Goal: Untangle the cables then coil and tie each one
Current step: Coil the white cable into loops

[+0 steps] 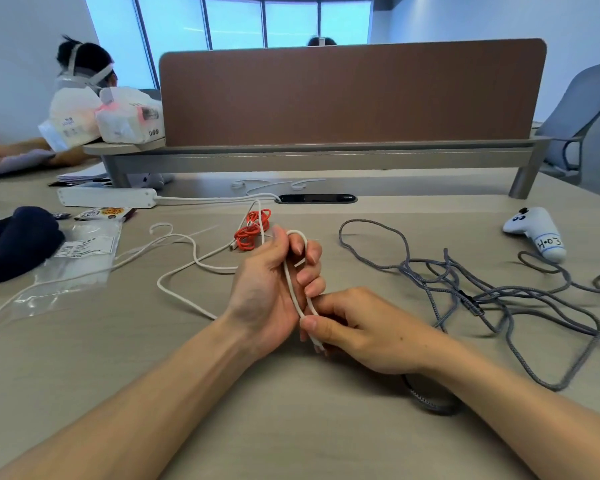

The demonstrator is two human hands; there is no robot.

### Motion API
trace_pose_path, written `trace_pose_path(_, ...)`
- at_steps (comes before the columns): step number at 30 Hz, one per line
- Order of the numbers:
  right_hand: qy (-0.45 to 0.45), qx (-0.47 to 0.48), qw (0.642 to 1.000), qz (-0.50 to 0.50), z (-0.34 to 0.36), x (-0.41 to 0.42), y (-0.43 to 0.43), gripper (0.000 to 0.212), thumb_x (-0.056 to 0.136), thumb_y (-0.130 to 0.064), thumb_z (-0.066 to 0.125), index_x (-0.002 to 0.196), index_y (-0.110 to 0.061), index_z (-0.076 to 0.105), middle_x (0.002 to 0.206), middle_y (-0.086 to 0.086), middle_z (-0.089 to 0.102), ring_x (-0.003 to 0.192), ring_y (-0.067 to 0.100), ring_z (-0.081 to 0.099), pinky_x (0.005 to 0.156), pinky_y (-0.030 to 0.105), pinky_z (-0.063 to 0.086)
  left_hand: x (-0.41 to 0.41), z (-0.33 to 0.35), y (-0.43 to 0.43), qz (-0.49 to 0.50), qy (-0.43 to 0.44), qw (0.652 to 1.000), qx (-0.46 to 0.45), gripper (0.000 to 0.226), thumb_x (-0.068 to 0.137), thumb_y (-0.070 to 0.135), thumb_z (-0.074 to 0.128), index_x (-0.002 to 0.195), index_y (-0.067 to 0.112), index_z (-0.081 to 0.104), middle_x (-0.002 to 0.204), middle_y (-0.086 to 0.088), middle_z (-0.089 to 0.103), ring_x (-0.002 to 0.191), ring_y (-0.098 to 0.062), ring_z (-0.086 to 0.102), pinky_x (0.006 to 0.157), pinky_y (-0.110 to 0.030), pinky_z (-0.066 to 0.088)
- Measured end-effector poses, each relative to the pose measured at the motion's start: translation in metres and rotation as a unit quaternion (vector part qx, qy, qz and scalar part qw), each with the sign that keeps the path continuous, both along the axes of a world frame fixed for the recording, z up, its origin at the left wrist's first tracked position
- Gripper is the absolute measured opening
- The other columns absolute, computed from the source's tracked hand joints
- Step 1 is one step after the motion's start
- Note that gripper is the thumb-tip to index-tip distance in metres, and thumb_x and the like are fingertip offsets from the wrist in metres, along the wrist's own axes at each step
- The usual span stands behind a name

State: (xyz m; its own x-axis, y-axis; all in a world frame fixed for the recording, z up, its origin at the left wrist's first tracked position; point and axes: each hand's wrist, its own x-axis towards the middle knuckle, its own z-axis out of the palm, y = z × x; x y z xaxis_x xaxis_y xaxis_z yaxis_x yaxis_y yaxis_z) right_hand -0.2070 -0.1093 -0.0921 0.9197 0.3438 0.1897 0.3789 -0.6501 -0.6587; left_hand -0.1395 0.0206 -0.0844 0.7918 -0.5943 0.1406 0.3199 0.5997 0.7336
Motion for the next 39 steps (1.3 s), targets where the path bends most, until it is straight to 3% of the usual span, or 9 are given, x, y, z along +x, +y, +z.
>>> trace_pose_path(5, -0.048, 0.003, 0.999, -0.005, 0.001, 0.000, -0.003, 0.025, 0.098, -0.026, 0.043, 0.081, -0.024, 0.062, 0.067, -0.009, 0.057, 0.064, 0.006, 0.053, 0.062, 0.015, 0.038, -0.001, -0.005, -0.002, 0.020, -0.026, 0.998, 0.049, 0.037, 0.101, 0.041, 0.029, 0.076, 0.016, 0.042, 0.064, -0.009, 0.052, 0.058, -0.023, 0.049, 0.063, -0.034, 0.038)
trace_pose_path(10, -0.074, 0.001, 0.997, -0.017, 0.000, 0.002, -0.006, 0.026, 0.096, -0.028, 0.040, 0.082, -0.020, 0.060, 0.064, -0.011, 0.054, 0.062, 0.007, 0.051, 0.059, 0.014, 0.035, -0.003, -0.005, -0.003, 0.016, -0.066, 0.991, 0.113, 0.044, 0.097, 0.051, 0.028, 0.106, 0.012, 0.047, 0.073, -0.012, 0.065, 0.062, -0.025, 0.058, 0.045, -0.027, 0.034)
trace_pose_path(16, -0.073, 0.040, 0.996, -0.035, -0.001, 0.005, -0.009, 0.027, 0.097, -0.029, 0.045, 0.076, -0.024, 0.062, 0.058, -0.014, 0.050, 0.059, 0.002, 0.048, 0.059, 0.017, 0.034, -0.004, -0.002, -0.004, 0.068, -0.085, 0.993, 0.050, 0.031, 0.095, 0.039, 0.036, 0.077, 0.015, 0.042, 0.052, -0.005, 0.050, 0.059, -0.022, 0.059, 0.068, -0.038, 0.044)
trace_pose_path(18, -0.097, 0.039, 0.992, -0.064, 0.000, 0.007, -0.014, 0.026, 0.094, -0.035, 0.048, 0.070, -0.032, 0.058, 0.060, -0.015, 0.052, 0.062, 0.002, 0.049, 0.060, 0.022, 0.036, 0.000, 0.003, -0.002, 0.109, -0.081, 0.991, 0.017, 0.034, 0.102, 0.035, 0.027, 0.077, 0.015, 0.039, 0.046, -0.001, 0.039, 0.043, -0.017, 0.049, 0.062, -0.035, 0.053)
trace_pose_path(22, -0.149, -0.019, 0.979, -0.138, 0.000, 0.012, -0.028, 0.022, 0.086, -0.049, 0.054, 0.074, -0.032, 0.061, 0.075, -0.016, 0.059, 0.078, 0.003, 0.054, 0.067, 0.018, 0.039, 0.006, 0.010, 0.006, 0.136, -0.061, 0.989, -0.024, 0.038, 0.104, 0.037, 0.025, 0.074, 0.018, 0.039, 0.042, 0.005, 0.024, 0.031, -0.007, 0.021, 0.037, -0.018, 0.034)
trace_pose_path(26, -0.127, -0.060, 0.978, -0.151, 0.000, 0.014, -0.035, 0.017, 0.088, -0.044, 0.058, 0.078, -0.031, 0.062, 0.075, -0.014, 0.060, 0.075, 0.004, 0.054, 0.063, 0.019, 0.040, 0.007, 0.008, 0.007, 0.126, -0.051, 0.990, -0.024, 0.038, 0.102, 0.042, 0.027, 0.074, 0.018, 0.038, 0.043, 0.005, 0.021, 0.030, -0.004, 0.015, 0.034, -0.012, 0.014)
trace_pose_path(31, -0.130, -0.001, 0.985, -0.118, 0.004, 0.009, -0.036, 0.019, 0.083, -0.051, 0.063, 0.069, -0.038, 0.061, 0.074, -0.016, 0.063, 0.082, 0.006, 0.056, 0.073, 0.028, 0.044, 0.010, 0.012, 0.012, 0.132, -0.038, 0.990, 0.004, 0.041, 0.102, 0.045, 0.028, 0.070, 0.021, 0.037, 0.047, 0.005, 0.022, 0.031, -0.002, 0.014, 0.036, -0.012, 0.010)
trace_pose_path(36, -0.074, 0.231, 0.970, -0.029, 0.013, 0.005, -0.046, 0.048, 0.074, -0.056, 0.068, 0.063, -0.009, 0.062, 0.061, 0.018, 0.054, 0.060, 0.025, 0.044, 0.060, 0.029, 0.038, 0.013, 0.021, 0.021, 0.142, -0.027, 0.989, 0.029, 0.056, 0.102, 0.043, 0.029, 0.053, 0.021, 0.044, 0.049, 0.005, 0.027, 0.030, -0.002, 0.015, 0.036, -0.011, 0.009)
trace_pose_path(39, -0.020, 0.362, 0.932, 0.011, 0.016, 0.005, -0.051, 0.037, 0.075, -0.051, 0.070, 0.066, -0.016, 0.063, 0.054, -0.001, 0.048, 0.049, 0.020, 0.040, 0.053, 0.026, 0.042, 0.013, 0.022, 0.023, 0.116, -0.034, 0.990, 0.066, 0.045, 0.102, 0.042, 0.030, 0.064, 0.022, 0.043, 0.052, 0.003, 0.033, 0.031, -0.002, 0.016, 0.036, -0.008, 0.011)
